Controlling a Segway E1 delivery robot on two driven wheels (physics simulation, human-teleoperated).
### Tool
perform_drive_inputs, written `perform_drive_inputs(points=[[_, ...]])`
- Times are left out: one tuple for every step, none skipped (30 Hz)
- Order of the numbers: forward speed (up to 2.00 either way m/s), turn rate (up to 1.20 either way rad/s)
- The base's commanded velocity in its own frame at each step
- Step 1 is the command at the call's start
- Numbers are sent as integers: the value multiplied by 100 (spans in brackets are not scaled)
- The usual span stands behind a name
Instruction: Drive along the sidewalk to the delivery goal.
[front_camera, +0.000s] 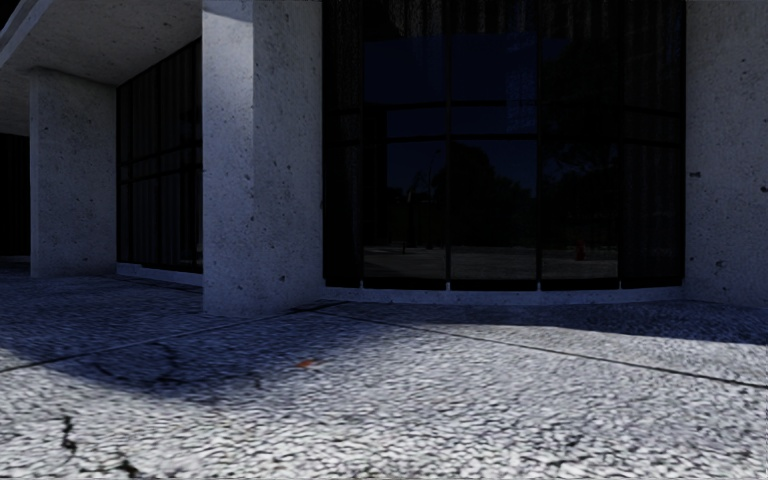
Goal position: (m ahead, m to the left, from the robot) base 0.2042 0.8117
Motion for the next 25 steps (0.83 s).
perform_drive_inputs(points=[[0,0],[0,0],[0,0],[0,0],[0,0],[0,0],[0,0],[0,0],[0,0],[0,0],[0,0],[0,0],[0,0],[0,0],[0,0],[0,0],[0,0],[0,0],[0,0],[0,0],[0,0],[0,0],[0,0],[0,0],[0,0]])
